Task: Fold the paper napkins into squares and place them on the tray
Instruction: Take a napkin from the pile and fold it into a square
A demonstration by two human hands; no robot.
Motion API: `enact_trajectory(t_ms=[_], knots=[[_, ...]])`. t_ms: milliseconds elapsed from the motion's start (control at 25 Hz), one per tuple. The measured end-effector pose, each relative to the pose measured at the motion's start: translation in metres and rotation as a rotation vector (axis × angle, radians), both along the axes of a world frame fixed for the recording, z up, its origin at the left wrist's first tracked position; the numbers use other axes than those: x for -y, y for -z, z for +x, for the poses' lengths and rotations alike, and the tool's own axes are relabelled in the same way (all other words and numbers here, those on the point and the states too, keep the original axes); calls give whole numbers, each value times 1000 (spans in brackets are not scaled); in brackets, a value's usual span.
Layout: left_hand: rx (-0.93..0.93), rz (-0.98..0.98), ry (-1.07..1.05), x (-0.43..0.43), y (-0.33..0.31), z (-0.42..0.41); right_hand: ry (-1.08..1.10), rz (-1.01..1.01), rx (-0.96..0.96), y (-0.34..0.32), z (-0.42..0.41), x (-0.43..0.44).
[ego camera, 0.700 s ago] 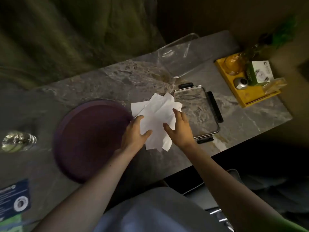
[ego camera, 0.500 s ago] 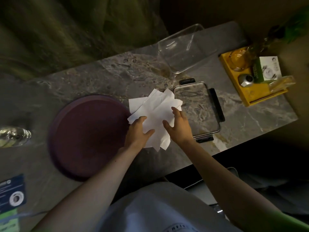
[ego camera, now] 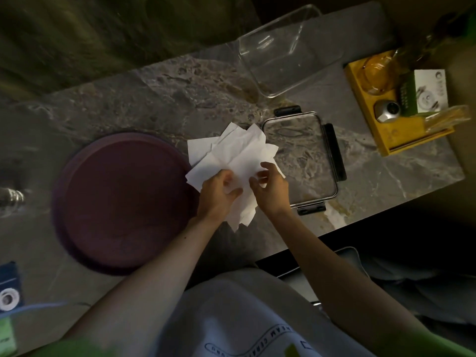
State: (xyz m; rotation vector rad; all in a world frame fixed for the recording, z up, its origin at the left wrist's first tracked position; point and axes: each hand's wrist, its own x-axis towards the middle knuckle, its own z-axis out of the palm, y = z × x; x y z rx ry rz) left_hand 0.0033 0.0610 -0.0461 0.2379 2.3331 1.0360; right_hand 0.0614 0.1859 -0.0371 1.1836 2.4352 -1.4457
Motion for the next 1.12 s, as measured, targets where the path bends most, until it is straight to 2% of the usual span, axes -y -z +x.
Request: enact_trajectory(t_ms=[200,440,680,880,1000,1120], knots=[[-64,12,-3,-6,3,5,53,-39,2,5,3,-1],[-11,-35,-18,-14,9,5,60,-43,2,13,8,0],[-67,-27,24,-12,16,2,59,-52,2,19,11,1],[-118,7,19,-11,16,0,162,-17,-60,20,11,-3],[-144,50,-49,-7,9,-1,224,35,-28,19,15,-12],[-155,106,-94,-4,1,1,313,-32,6,17,18,-18]])
